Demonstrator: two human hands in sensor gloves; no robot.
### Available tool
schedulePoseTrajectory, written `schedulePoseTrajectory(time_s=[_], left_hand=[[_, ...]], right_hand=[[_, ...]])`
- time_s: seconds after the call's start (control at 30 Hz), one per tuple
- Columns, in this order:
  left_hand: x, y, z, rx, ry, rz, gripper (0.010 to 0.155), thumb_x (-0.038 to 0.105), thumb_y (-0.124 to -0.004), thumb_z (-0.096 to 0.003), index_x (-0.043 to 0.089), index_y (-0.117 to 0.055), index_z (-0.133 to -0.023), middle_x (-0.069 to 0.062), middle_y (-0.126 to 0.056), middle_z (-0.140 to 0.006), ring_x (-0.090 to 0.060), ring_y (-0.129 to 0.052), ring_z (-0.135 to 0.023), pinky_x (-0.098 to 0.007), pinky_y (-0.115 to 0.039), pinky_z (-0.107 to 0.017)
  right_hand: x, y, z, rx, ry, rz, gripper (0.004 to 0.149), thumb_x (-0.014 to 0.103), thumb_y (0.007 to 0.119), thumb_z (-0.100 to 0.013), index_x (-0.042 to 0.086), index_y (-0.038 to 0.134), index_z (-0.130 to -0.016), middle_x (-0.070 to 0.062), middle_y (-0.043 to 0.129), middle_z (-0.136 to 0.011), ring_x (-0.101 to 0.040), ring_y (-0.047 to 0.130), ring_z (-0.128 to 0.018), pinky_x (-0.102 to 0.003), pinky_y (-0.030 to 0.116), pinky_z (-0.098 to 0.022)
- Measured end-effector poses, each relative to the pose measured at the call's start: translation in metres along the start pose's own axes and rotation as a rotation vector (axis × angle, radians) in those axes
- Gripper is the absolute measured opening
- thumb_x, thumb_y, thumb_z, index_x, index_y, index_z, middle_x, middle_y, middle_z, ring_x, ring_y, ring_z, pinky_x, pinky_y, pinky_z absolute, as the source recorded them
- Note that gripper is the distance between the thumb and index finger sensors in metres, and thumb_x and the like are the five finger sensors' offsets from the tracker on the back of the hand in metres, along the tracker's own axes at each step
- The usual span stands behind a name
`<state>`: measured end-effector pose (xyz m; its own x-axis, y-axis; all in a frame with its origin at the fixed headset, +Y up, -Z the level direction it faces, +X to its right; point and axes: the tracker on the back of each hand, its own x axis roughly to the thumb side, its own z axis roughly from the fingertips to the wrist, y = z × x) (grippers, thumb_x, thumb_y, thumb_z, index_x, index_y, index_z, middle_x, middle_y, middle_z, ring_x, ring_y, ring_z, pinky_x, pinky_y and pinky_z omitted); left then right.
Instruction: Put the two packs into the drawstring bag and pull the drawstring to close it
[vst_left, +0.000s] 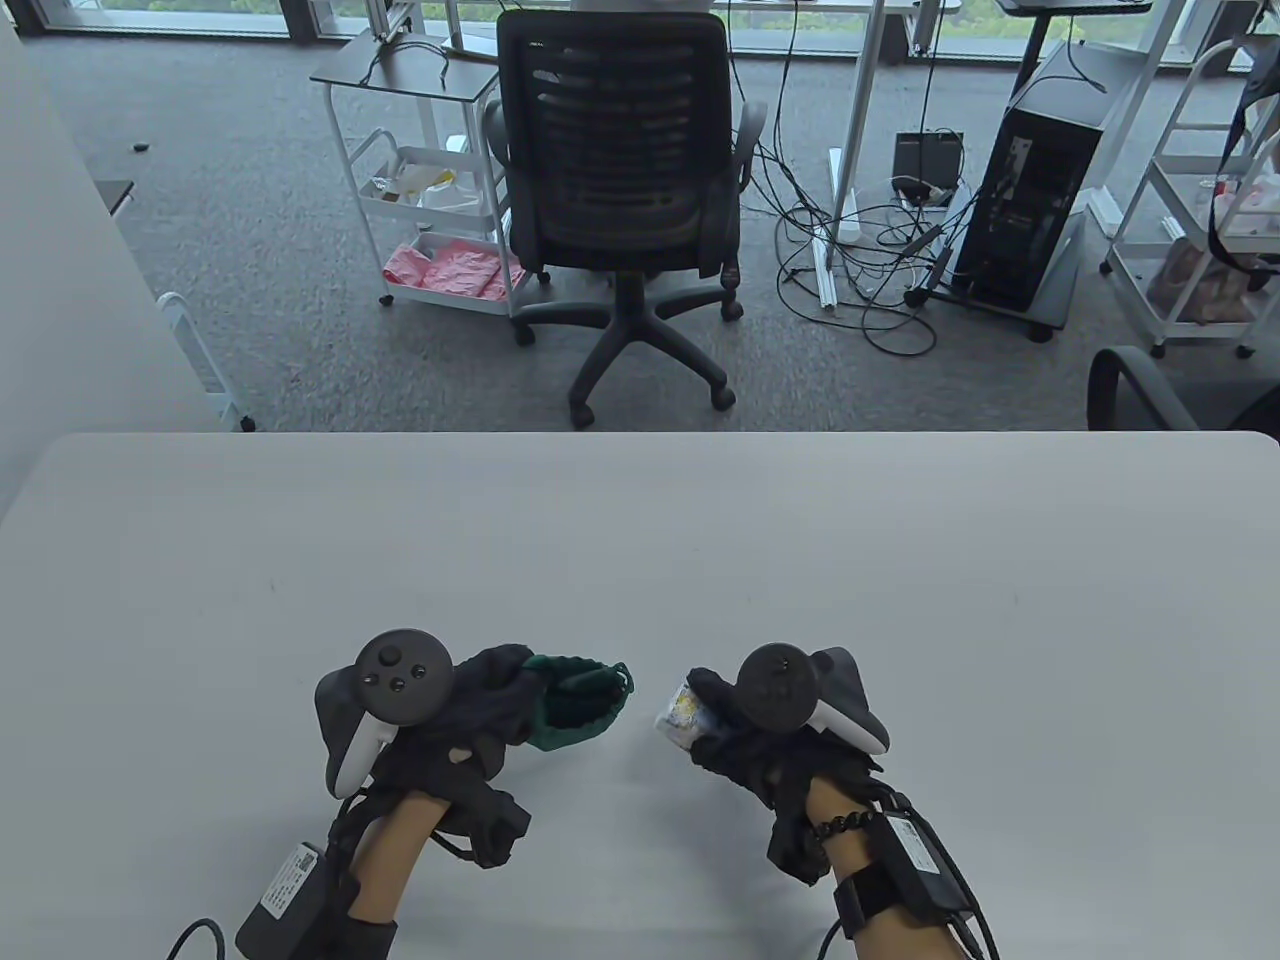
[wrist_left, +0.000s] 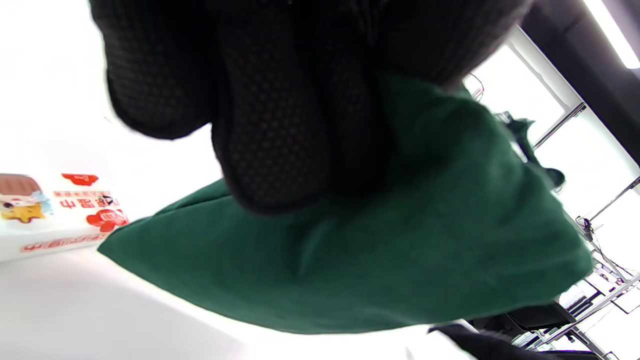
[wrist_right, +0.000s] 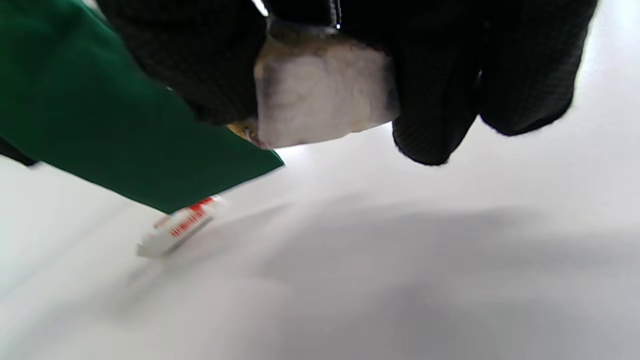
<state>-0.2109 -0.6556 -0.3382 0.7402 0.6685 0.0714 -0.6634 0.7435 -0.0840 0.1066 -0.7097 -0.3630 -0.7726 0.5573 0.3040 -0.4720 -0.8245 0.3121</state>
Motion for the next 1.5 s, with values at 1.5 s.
schedulePoseTrajectory(time_s=[1.5], left_hand=[[0.054,-0.019,0.027,0.164,-0.326,-0.281,0.044,0.044,-0.085,-0.0479,0.015,-0.09,-0.081,0.002,-0.108,-0.049,-0.012,-0.113,-0.031,-0.04,-0.096,-0.041]], right_hand=[[0.126,-0.01,0.049,-0.494,-0.203,0.333,0.058,0.057,0.072,-0.05,0.007,0.093,-0.071,-0.02,0.1,-0.059,-0.009,0.113,-0.016,-0.023,0.102,-0.006]])
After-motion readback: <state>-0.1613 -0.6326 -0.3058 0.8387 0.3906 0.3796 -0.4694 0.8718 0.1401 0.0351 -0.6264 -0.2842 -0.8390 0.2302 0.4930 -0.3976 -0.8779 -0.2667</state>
